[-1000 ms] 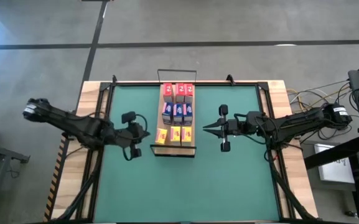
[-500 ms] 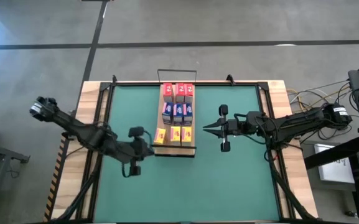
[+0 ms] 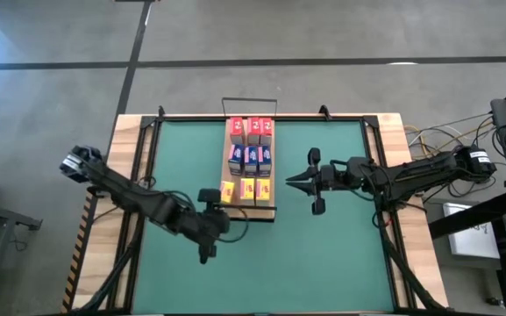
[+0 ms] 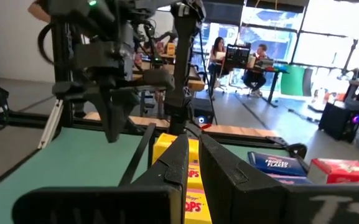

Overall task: Stack cereal on shelf
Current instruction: Put the yellow cereal box on the shelf and align it with the other yellow cereal box

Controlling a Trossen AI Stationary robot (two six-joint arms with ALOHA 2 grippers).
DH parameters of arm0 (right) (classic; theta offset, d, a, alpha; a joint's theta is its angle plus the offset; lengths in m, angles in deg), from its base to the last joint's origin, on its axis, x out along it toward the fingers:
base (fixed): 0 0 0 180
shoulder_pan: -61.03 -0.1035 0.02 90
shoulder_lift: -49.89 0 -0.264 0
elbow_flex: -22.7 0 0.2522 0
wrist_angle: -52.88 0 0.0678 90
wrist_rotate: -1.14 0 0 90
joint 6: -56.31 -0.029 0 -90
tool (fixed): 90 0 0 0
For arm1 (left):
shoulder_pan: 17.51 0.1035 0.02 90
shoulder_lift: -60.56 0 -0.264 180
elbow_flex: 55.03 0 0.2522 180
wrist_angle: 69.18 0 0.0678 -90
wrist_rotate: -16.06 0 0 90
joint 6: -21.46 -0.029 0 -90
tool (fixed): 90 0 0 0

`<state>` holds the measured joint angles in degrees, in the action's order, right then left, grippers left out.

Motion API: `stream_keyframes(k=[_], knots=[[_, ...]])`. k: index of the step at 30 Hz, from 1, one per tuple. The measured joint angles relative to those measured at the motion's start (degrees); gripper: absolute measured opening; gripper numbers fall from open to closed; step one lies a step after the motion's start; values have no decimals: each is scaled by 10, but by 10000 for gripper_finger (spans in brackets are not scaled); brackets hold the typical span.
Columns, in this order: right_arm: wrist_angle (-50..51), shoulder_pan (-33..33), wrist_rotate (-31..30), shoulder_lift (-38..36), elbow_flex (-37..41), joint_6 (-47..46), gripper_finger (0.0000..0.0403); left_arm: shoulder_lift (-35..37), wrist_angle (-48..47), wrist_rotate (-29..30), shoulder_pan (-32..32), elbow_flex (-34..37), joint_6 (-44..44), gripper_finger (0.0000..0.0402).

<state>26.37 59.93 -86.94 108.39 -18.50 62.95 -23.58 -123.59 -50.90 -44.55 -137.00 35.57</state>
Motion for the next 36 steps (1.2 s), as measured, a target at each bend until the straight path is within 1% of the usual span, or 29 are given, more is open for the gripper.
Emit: stream_keyframes(k=[5,9,11,14,18,22,25,31,36], knots=[[3,0,0,-7,0,-41,27,-58,-74,49,-18,-67,3,0],[39,0,0,-30,0,-65,27,-91,-118,73,-30,-88,20,0],[59,0,0,-44,0,-79,27,-103,-124,89,-35,-90,27,0],[75,0,-4,-65,1,-117,27,-118,-128,128,-42,-88,38,0],[74,0,-5,-95,13,-155,27,-134,-146,151,-46,-86,60,0],[75,-1,-5,-120,35,-163,27,-145,-187,172,-45,-85,99,0],[74,-1,-5,-133,47,-173,27,-148,-204,200,-45,-85,132,0],[66,-1,-5,-139,54,-187,27,-159,-195,227,-45,-82,169,0],[64,-1,-5,-138,54,-188,27,-178,-191,232,-51,-80,184,0]])
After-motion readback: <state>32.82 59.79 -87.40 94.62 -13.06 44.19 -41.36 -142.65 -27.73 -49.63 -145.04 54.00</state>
